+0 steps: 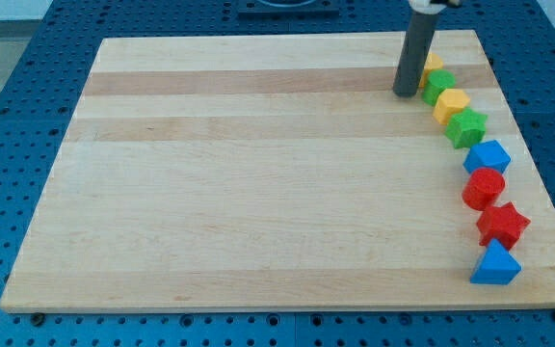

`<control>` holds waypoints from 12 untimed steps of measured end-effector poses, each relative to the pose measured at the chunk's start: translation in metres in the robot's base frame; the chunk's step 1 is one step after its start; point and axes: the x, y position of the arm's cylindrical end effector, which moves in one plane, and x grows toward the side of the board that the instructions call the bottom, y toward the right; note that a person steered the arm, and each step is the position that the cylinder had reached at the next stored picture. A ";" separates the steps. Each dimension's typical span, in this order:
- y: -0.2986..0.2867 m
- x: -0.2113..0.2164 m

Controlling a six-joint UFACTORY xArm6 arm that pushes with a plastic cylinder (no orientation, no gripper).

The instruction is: Move the arm to the right of the green star

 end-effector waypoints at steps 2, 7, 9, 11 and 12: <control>-0.008 0.013; 0.051 -0.145; 0.104 -0.146; 0.113 -0.054; 0.113 -0.009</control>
